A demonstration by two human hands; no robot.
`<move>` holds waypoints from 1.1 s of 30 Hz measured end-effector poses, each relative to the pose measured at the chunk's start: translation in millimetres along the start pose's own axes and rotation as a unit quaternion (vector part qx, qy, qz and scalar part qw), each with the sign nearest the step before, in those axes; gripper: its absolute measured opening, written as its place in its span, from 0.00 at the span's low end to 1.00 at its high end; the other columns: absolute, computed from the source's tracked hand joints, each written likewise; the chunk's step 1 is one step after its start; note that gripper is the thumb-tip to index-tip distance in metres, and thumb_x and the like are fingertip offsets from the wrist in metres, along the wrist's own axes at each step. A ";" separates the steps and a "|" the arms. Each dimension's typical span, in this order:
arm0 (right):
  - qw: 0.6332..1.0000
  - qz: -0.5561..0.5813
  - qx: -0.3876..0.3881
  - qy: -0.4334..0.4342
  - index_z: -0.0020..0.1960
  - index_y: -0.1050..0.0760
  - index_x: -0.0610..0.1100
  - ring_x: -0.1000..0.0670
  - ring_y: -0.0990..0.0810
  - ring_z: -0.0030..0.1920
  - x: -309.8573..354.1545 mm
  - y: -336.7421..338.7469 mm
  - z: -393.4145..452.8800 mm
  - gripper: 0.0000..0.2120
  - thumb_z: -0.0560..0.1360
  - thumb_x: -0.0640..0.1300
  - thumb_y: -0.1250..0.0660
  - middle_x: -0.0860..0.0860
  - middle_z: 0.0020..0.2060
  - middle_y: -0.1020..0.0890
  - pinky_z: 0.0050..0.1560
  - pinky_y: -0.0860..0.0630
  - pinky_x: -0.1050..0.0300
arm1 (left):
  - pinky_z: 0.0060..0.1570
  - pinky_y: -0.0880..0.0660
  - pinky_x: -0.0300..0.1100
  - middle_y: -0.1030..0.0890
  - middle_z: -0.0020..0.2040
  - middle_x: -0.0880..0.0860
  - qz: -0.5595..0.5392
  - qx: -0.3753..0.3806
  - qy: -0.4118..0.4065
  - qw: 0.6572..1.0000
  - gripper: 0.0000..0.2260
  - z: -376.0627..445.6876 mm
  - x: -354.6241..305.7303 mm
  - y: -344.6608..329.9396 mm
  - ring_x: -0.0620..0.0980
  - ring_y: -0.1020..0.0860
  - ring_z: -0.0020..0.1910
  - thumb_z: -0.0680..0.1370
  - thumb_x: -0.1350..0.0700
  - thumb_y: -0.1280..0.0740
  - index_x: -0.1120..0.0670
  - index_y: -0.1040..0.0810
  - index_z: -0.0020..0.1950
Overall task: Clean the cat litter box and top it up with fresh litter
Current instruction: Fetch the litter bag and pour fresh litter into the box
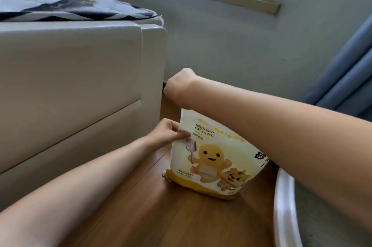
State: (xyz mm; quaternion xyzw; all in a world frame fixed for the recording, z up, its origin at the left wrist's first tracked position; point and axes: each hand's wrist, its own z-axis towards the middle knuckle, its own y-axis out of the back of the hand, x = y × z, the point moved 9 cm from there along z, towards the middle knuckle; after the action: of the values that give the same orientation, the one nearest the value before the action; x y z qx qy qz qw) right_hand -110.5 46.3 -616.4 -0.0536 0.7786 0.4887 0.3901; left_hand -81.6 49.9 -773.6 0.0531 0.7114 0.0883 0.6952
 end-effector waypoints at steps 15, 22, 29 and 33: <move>0.901 0.266 -0.142 -0.313 0.40 0.18 0.51 0.52 0.22 0.42 -215.0 -82.6 -247.7 0.01 0.69 0.46 0.26 0.59 0.33 0.23 0.34 0.35 0.60 | 0.27 0.37 0.34 0.28 0.27 0.51 0.193 0.064 -0.209 0.957 0.14 27.5 -207.1 -119.3 0.44 0.34 0.27 0.74 0.53 0.26 0.60 0.21 0.32; 0.886 0.283 -0.138 -0.341 0.43 0.16 0.49 0.53 0.21 0.46 -222.8 -107.7 -314.8 0.03 0.69 0.46 0.26 0.58 0.38 0.21 0.43 0.28 0.58 | 0.31 0.26 0.39 0.18 0.30 0.49 0.240 0.110 -0.245 0.933 0.07 21.8 -231.4 -191.4 0.42 0.24 0.29 0.73 0.53 0.25 0.49 0.16 0.35; 0.866 0.304 -0.105 -0.383 0.45 0.16 0.48 0.53 0.21 0.47 -233.6 -161.1 -385.0 0.05 0.70 0.46 0.26 0.60 0.35 0.24 0.43 0.28 0.59 | 0.36 0.25 0.46 0.17 0.37 0.59 0.290 0.121 -0.265 0.912 0.08 13.6 -239.3 -285.0 0.51 0.24 0.33 0.73 0.51 0.25 0.47 0.18 0.34; 0.844 0.343 -0.089 -0.402 0.47 0.15 0.47 0.54 0.19 0.47 -244.4 -191.8 -416.6 0.07 0.70 0.47 0.26 0.55 0.41 0.17 0.51 0.22 0.54 | 0.33 0.27 0.38 0.17 0.34 0.51 0.321 0.117 -0.286 0.895 0.06 15.0 -252.4 -320.4 0.49 0.21 0.33 0.74 0.51 0.26 0.53 0.14 0.43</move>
State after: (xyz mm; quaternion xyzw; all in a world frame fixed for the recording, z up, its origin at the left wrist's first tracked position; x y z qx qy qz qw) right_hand -84.0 -460.0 -502.2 0.3835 0.4755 0.6369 0.4704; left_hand -44.4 -312.9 -590.5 0.3824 0.4316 0.2042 0.7911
